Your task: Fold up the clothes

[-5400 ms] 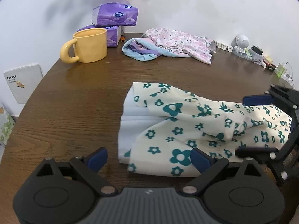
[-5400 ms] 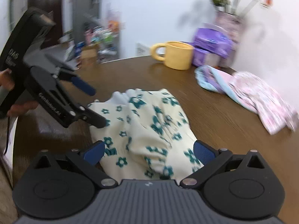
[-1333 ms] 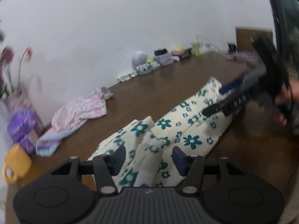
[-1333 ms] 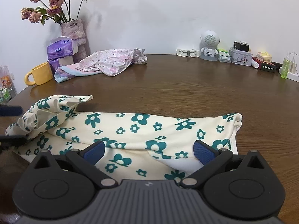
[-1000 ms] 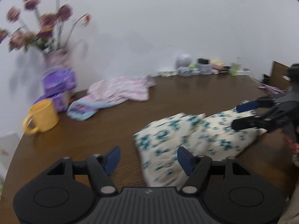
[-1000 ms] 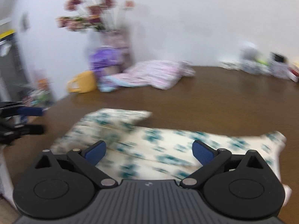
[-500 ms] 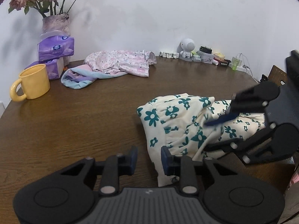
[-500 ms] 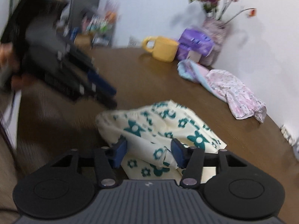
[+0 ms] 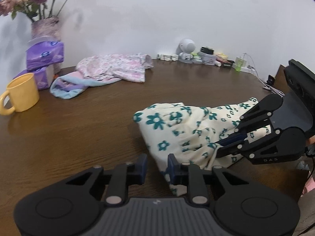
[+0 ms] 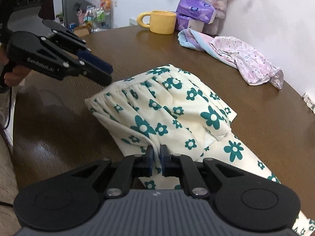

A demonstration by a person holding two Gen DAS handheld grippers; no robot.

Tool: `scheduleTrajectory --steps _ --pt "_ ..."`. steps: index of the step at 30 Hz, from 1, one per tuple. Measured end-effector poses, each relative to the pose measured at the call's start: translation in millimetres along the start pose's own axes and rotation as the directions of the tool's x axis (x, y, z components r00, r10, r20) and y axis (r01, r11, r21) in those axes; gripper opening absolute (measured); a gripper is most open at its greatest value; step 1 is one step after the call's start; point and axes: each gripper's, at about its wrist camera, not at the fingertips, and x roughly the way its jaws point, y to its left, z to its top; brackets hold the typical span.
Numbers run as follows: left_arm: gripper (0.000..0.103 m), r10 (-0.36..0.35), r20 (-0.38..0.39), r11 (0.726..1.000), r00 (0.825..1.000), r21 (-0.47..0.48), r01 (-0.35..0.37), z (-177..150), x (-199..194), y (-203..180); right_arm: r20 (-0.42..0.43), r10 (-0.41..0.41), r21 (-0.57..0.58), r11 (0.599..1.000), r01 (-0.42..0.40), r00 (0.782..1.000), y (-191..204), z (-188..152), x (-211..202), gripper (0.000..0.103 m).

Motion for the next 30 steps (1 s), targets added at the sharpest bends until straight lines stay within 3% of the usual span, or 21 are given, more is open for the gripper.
scheduleTrajectory --steps 6,11,17,21,25,29,30 --pt "0.010 -0.021 0.003 0.998 1.000 0.065 0.021 4 11 -12 0.008 -0.008 0.013 1.000 0.008 1.000 0 -2 -1 0.007" --pt "0.006 -0.033 -0.049 0.998 0.998 0.051 0.036 3 34 -8 0.003 -0.019 0.000 1.000 0.019 1.000 2 0 0 0.007" --pt "0.005 -0.039 -0.049 0.998 0.998 0.039 0.040 1 38 -4 -0.017 -0.024 -0.016 1.000 0.024 1.000 2 0 -3 0.010" --pt "0.006 -0.036 -0.030 0.999 0.999 0.028 0.037 1 33 -4 0.000 -0.006 0.033 0.999 0.006 1.000 -13 4 -22 0.048" --pt "0.024 -0.036 0.022 0.999 0.999 -0.002 0.036 4 20 1 0.039 -0.003 0.094 0.996 -0.001 0.999 -35 14 -42 0.057" --pt "0.024 -0.030 0.059 0.999 0.998 -0.018 0.032 6 8 5 0.055 -0.003 0.104 0.995 -0.003 0.998 -69 40 -36 0.057" --pt "0.024 -0.030 0.064 0.999 0.997 -0.020 0.031 6 5 6 0.036 0.027 0.082 0.996 -0.030 0.999 -76 46 -28 0.062"
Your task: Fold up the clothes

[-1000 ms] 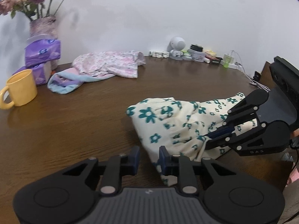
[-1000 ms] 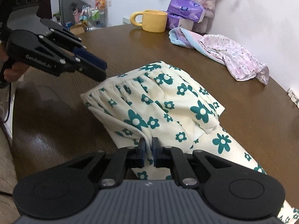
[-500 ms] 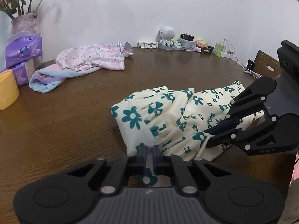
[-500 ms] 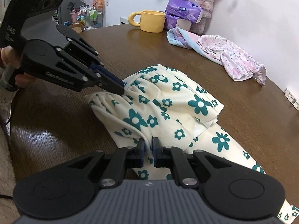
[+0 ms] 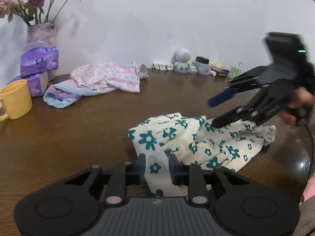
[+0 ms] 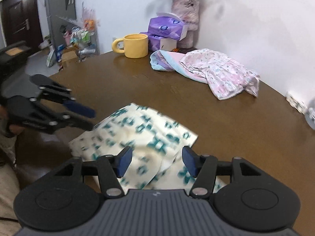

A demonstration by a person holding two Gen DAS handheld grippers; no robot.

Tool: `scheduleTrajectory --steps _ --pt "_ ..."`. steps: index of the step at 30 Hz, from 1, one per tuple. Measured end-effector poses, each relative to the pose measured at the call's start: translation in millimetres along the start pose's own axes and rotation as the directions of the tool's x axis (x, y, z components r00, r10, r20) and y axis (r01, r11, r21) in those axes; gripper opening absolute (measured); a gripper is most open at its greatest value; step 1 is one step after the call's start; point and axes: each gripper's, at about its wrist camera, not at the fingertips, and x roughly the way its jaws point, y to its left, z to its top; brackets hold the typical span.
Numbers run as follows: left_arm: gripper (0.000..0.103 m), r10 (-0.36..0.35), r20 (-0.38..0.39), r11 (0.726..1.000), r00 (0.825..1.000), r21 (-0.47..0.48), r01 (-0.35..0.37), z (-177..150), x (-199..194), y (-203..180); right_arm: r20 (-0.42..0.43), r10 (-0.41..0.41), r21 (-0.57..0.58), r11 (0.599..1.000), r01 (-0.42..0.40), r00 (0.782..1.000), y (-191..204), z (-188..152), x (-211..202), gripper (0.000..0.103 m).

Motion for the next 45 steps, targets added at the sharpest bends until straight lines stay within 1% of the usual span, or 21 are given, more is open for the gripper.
scheduleTrajectory --steps 1,3,6,10,12,14,15,16,17,19,22,26,30,32,35,37,38,39,40,42,45 --pt "0.024 -0.002 0.002 1.000 1.000 0.002 0.002 0 -2 0 -0.022 0.027 -0.021 0.999 -0.028 0.999 -6 6 9 0.072" --pt "0.024 -0.008 0.001 1.000 1.000 0.009 0.008 1 -3 0 -0.059 0.074 -0.065 0.995 -0.077 0.996 -15 15 27 0.081" --pt "0.024 -0.017 -0.008 1.000 1.000 0.019 0.018 2 0 -1 -0.103 0.139 -0.102 0.984 -0.149 0.985 -28 27 50 0.082" --pt "0.024 -0.029 -0.035 1.000 0.999 -0.006 0.029 3 2 5 -0.179 0.213 -0.120 0.964 -0.236 0.961 -42 37 83 0.089" --pt "0.029 -0.039 -0.050 0.999 0.998 -0.030 0.038 3 2 11 -0.210 0.235 -0.123 0.957 -0.264 0.949 -45 38 95 0.089" --pt "0.042 -0.052 -0.053 0.998 0.997 -0.041 0.050 2 1 16 -0.238 0.265 -0.122 0.946 -0.299 0.934 -45 37 100 0.082" --pt "0.050 -0.052 -0.052 0.998 0.997 -0.041 0.050 2 1 17 -0.243 0.282 -0.115 0.942 -0.316 0.928 -44 37 100 0.067" --pt "0.054 -0.053 -0.052 0.998 0.997 -0.042 0.051 2 0 18 -0.247 0.299 -0.109 0.937 -0.333 0.922 -44 36 100 0.049" --pt "0.056 -0.054 -0.053 0.998 0.997 -0.043 0.052 2 0 19 -0.248 0.308 -0.106 0.934 -0.341 0.919 -43 35 99 0.044" --pt "0.058 -0.065 -0.059 0.997 0.996 -0.046 0.062 2 2 19 -0.229 0.293 -0.116 0.939 -0.325 0.928 -39 32 91 0.031" --pt "0.058 -0.066 -0.068 0.997 0.996 -0.043 0.063 2 7 18 -0.192 0.256 -0.136 0.949 -0.285 0.947 -29 28 75 0.019" --pt "0.058 -0.079 -0.080 0.996 0.994 -0.052 0.075 1 12 17 -0.170 0.198 -0.174 0.958 -0.227 0.965 -10 26 55 0.010" --pt "0.058 -0.092 -0.090 0.995 0.992 -0.051 0.087 0 17 14 -0.237 0.166 -0.177 0.961 -0.211 0.957 -3 16 63 0.008" --pt "0.058 -0.096 -0.096 0.995 0.991 -0.044 0.092 0 19 11 -0.265 0.175 -0.144 0.965 -0.219 0.948 -9 11 69 0.009" --pt "0.053 -0.104 -0.100 0.994 0.990 -0.029 0.101 0 22 7 -0.226 0.204 -0.132 0.962 -0.237 0.953 -14 16 58 0.025" --pt "0.045 -0.116 -0.100 0.993 0.988 -0.025 0.114 0 24 6 -0.182 0.214 -0.156 0.957 -0.243 0.960 -15 22 45 0.060" --pt "0.043 -0.120 -0.099 0.993 0.988 -0.023 0.119 1 24 6 -0.153 0.211 -0.174 0.956 -0.237 0.965 -16 27 40 0.067" --pt "0.043 -0.122 -0.097 0.992 0.988 -0.019 0.121 1 25 5 -0.132 0.211 -0.185 0.955 -0.234 0.968 -18 32 40 0.081" --pt "0.043 -0.120 -0.094 0.993 0.988 -0.014 0.119 1 25 4 -0.117 0.221 -0.187 0.953 -0.240 0.968 -21 38 43 0.084" --pt "0.043 -0.116 -0.089 0.993 0.989 -0.008 0.116 1 25 3 -0.111 0.259 -0.177 0.945 -0.276 0.959 -26 48 58 0.084" --pt "0.043 -0.124 -0.078 0.992 0.989 -0.005 0.124 0 22 2 -0.164 0.312 -0.161 0.927 -0.338 0.936 -34 59 91 0.084"
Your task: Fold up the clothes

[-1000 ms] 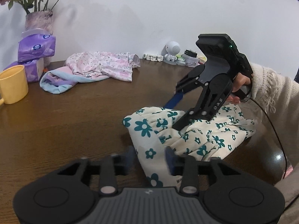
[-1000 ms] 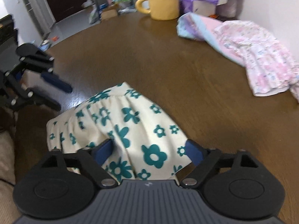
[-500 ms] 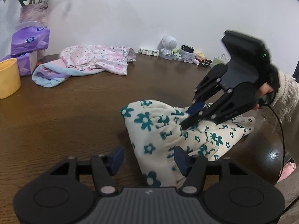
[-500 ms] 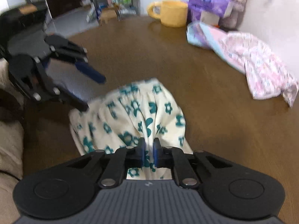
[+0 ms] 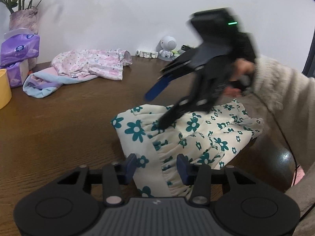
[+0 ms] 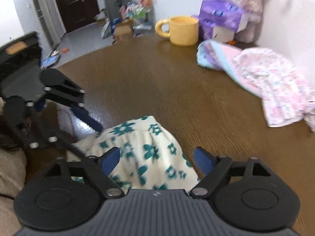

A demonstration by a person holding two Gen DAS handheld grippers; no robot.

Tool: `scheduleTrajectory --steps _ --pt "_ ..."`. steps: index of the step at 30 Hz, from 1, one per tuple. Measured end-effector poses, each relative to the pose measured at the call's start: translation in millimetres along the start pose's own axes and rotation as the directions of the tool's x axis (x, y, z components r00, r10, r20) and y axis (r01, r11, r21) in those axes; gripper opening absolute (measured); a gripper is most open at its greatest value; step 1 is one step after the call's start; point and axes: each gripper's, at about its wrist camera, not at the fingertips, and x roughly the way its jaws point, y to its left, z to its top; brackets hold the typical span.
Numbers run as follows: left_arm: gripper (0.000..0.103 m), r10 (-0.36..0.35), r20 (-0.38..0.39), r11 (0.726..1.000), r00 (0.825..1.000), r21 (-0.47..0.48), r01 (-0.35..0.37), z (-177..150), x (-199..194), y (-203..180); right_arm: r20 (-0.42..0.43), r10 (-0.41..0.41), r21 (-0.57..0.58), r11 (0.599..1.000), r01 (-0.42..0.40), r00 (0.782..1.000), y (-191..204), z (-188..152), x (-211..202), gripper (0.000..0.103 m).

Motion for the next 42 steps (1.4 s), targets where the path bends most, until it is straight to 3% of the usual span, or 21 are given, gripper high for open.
scheduleTrajectory --steps 3,7,10,16,24,29,34,42 --pt "0.043 0.002 0.002 1.000 1.000 -0.007 -0.002 0 -2 2 -0.043 0.093 0.045 0.995 -0.091 0.995 -21 5 25 0.083" --pt "0.043 0.015 -0.028 0.999 0.999 -0.047 -0.016 1 0 10 -0.065 0.175 0.041 0.984 -0.173 0.982 -18 3 24 0.038" --pt "0.043 0.008 -0.056 0.997 0.998 -0.076 -0.013 1 3 17 -0.072 0.132 0.000 0.991 -0.132 0.989 -4 -2 9 0.023" --pt "0.046 0.035 -0.058 0.996 0.998 -0.084 -0.040 2 4 17 -0.123 -0.009 -0.112 0.994 -0.004 0.992 31 -10 4 0.014" --pt "0.046 0.095 -0.056 0.988 0.994 -0.117 -0.102 2 7 12 -0.107 -0.163 -0.168 0.975 0.144 0.981 60 -17 22 0.015" --pt "0.047 0.114 -0.055 0.986 0.992 -0.113 -0.120 0 6 9 -0.089 -0.183 -0.150 0.974 0.168 0.979 60 -19 19 0.018" --pt "0.053 0.131 -0.047 0.983 0.990 -0.127 -0.136 -2 6 9 -0.072 -0.246 -0.142 0.962 0.234 0.967 62 -25 12 0.041" --pt "0.054 0.137 -0.035 0.978 0.990 -0.152 -0.141 -5 7 9 0.024 -0.330 -0.031 0.943 0.331 0.944 75 -48 12 0.041"
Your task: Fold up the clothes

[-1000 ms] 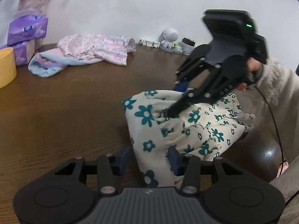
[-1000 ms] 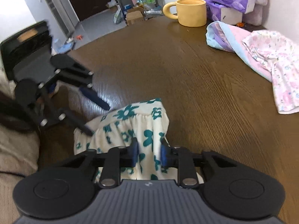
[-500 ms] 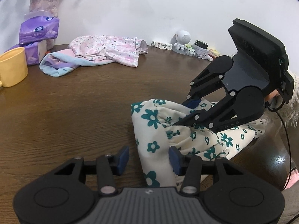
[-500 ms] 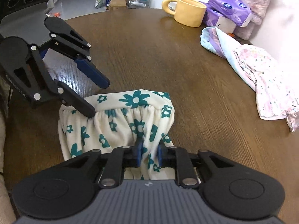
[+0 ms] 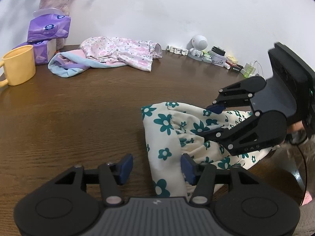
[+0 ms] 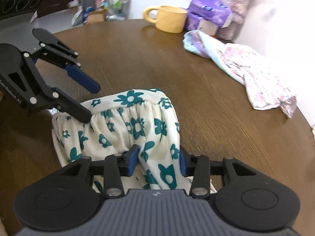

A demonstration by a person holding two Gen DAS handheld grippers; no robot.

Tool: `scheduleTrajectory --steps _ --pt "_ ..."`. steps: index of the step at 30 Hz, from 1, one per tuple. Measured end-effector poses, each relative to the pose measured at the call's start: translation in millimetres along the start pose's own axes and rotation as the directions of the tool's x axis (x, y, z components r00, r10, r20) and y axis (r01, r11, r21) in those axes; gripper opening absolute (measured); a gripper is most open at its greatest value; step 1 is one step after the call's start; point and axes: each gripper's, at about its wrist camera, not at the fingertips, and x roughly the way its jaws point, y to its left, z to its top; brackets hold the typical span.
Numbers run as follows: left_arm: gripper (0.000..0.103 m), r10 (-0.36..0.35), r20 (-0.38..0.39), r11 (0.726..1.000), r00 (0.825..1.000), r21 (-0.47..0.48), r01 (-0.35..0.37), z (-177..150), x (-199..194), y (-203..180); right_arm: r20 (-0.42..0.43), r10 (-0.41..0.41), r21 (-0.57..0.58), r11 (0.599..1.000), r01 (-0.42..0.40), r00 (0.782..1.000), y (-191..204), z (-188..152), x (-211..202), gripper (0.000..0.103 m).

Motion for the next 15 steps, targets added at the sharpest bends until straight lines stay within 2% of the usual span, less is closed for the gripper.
scheduleTrajectory --steps 3,5,7,9,13,15 --pt "0.054 0.003 0.007 1.000 1.000 -0.006 -0.003 -1 -1 -1 0.035 -0.046 0.022 0.999 0.045 0.998 6 -6 -1 0.042" --pt "0.054 0.005 0.009 1.000 1.000 -0.010 -0.005 -2 -1 -2 0.061 -0.094 0.026 0.995 0.092 0.994 10 -10 -2 0.051" --pt "0.054 0.009 0.012 1.000 1.000 -0.011 -0.009 -2 -2 -2 0.085 -0.142 0.031 0.990 0.140 0.986 11 -14 -2 0.068" --pt "0.054 0.016 0.013 1.000 1.000 -0.010 -0.016 -3 -3 -3 0.101 -0.168 0.063 0.985 0.163 0.981 7 -17 -1 0.078" --pt "0.054 0.027 0.018 1.000 0.999 -0.008 -0.026 -4 -4 -5 0.126 -0.178 0.147 0.976 0.159 0.976 -2 -24 1 0.088" --pt "0.054 0.028 0.020 1.000 0.999 -0.008 -0.028 -4 -5 -6 0.144 -0.189 0.167 0.972 0.164 0.971 -4 -27 0 0.089"
